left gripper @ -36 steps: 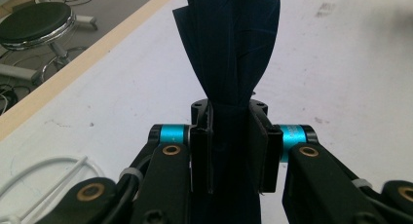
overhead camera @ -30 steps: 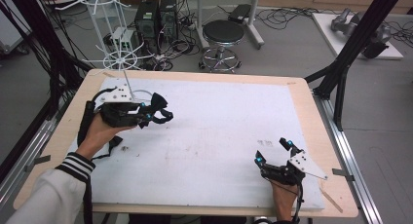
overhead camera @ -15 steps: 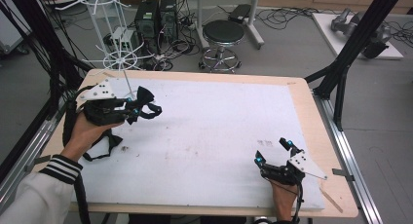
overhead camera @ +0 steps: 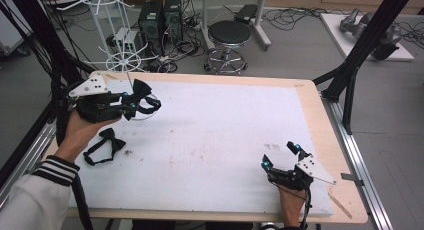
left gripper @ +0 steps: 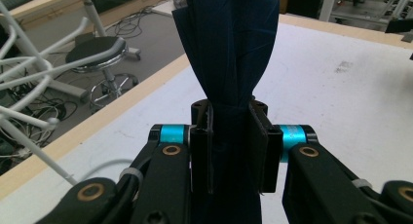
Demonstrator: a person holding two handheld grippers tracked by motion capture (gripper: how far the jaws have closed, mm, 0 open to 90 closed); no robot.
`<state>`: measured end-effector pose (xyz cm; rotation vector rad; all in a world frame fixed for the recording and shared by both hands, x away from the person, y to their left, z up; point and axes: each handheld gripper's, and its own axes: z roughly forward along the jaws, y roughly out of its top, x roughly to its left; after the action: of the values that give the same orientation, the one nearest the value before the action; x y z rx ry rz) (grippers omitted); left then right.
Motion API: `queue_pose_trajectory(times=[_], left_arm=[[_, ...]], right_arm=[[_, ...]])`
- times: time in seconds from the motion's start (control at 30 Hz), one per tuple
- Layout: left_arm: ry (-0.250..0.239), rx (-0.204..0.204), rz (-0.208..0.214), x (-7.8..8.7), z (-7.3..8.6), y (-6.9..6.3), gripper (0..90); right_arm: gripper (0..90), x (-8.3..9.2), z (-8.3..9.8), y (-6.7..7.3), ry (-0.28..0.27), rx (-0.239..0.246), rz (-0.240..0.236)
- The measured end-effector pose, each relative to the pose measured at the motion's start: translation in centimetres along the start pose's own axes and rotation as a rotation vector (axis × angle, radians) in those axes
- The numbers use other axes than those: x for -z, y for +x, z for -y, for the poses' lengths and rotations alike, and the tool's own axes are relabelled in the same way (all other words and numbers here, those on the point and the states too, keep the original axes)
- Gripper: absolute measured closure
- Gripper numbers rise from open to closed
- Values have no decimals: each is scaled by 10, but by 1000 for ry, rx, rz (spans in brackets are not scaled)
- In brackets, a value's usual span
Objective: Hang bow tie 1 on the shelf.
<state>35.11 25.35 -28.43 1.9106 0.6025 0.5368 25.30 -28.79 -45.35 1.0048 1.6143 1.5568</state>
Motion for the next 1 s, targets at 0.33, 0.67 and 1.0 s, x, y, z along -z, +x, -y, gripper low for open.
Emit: queue_pose_trajectory(times=[0.33, 0.67, 1.0], left_arm=[[-14, 11, -51, 19, -7, 12, 738], [-4, 28, -101, 29, -10, 24, 738], [1, 61, -158, 33, -13, 40, 738]], right_arm=[[11, 0, 0, 0, 0, 0, 1], [11, 0, 0, 0, 0, 3, 0], [11, 0, 0, 0, 1, -1, 0]])
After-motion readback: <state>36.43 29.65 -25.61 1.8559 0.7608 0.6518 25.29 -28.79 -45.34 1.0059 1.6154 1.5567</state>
